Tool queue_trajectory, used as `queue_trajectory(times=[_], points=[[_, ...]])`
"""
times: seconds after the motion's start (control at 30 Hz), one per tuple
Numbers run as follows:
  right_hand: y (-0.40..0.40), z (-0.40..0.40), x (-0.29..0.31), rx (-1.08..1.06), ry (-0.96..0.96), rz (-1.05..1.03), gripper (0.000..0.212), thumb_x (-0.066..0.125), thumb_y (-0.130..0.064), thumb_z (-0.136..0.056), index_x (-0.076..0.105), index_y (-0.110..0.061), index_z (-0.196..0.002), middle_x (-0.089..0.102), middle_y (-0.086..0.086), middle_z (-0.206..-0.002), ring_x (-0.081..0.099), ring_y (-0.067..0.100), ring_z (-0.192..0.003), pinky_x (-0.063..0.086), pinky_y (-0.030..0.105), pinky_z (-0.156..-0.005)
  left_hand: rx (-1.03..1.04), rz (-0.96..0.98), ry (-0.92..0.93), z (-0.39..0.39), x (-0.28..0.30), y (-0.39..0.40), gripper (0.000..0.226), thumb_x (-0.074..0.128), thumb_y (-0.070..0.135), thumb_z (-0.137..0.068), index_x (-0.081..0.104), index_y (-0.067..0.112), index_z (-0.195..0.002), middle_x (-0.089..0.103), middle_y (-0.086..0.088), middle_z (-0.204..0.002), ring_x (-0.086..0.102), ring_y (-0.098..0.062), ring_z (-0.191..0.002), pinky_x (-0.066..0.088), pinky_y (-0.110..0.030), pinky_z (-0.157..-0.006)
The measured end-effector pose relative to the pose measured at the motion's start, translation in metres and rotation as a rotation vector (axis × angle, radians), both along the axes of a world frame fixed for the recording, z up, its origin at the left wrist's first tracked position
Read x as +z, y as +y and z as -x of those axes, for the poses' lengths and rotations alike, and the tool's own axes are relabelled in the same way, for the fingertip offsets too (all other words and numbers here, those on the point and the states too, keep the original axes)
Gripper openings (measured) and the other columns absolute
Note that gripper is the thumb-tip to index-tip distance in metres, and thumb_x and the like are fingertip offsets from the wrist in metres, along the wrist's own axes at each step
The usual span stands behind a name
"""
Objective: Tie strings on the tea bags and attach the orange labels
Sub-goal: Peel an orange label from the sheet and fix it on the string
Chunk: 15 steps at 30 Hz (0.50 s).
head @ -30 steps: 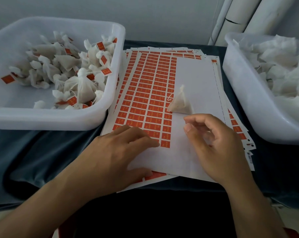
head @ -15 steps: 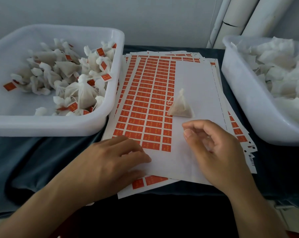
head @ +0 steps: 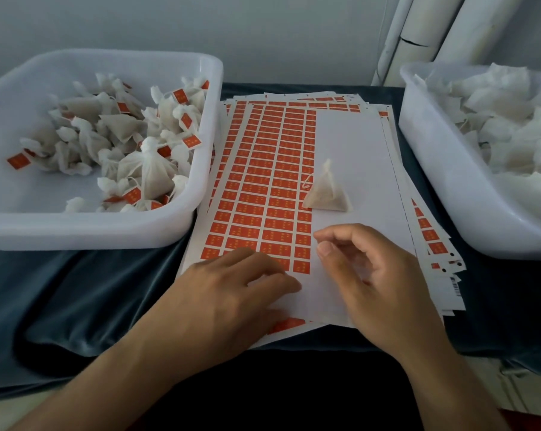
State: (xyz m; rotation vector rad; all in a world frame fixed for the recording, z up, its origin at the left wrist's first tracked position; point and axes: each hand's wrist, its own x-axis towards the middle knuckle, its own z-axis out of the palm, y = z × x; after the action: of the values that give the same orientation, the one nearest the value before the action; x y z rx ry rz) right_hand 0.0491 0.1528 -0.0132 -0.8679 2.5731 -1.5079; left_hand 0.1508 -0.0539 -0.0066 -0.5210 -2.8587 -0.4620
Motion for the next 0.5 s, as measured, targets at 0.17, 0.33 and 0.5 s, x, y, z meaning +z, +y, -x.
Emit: queue_trajectory(times=[0.17, 0.33, 0.5], points=[[0.001, 0.000, 0.001, -0.010, 0.006, 0.005, 0.033, 0.053, -0.056, -0.091, 0.066, -0.032, -0.111, 0.064, -0.032, -0.109, 0.058, -0.017, -0.108, 0.042, -0.003, -0.084, -0.040, 0.049, -0.006, 0.002, 0.001, 0.004, 0.030, 0.063, 0.039, -0.100, 0.066, 0.026, -0.126, 0.067, 0.006, -0.117, 0.063, -0.008, -0.105, 0.050, -0.022, -0.090], [0.000, -0.001, 0.000, -0.010, 0.002, 0.012, 0.039, 0.052, -0.057, -0.091, 0.068, -0.029, -0.112, 0.067, -0.027, -0.110, 0.059, -0.015, -0.108, 0.043, -0.001, -0.085, -0.049, 0.079, 0.035, 0.002, 0.000, 0.007, 0.030, 0.055, 0.037, -0.102, 0.067, 0.023, -0.126, 0.068, 0.005, -0.113, 0.064, -0.011, -0.099, 0.056, -0.026, -0.080], [0.001, -0.001, 0.000, 0.006, 0.016, 0.043, 0.040, 0.054, -0.053, -0.093, 0.070, -0.022, -0.113, 0.071, -0.018, -0.111, 0.062, -0.009, -0.107, 0.048, 0.004, -0.087, -0.011, -0.017, -0.027, 0.005, 0.001, 0.015, 0.041, 0.067, 0.041, -0.096, 0.061, 0.026, -0.133, 0.064, 0.008, -0.122, 0.061, -0.010, -0.107, 0.057, -0.031, -0.083]])
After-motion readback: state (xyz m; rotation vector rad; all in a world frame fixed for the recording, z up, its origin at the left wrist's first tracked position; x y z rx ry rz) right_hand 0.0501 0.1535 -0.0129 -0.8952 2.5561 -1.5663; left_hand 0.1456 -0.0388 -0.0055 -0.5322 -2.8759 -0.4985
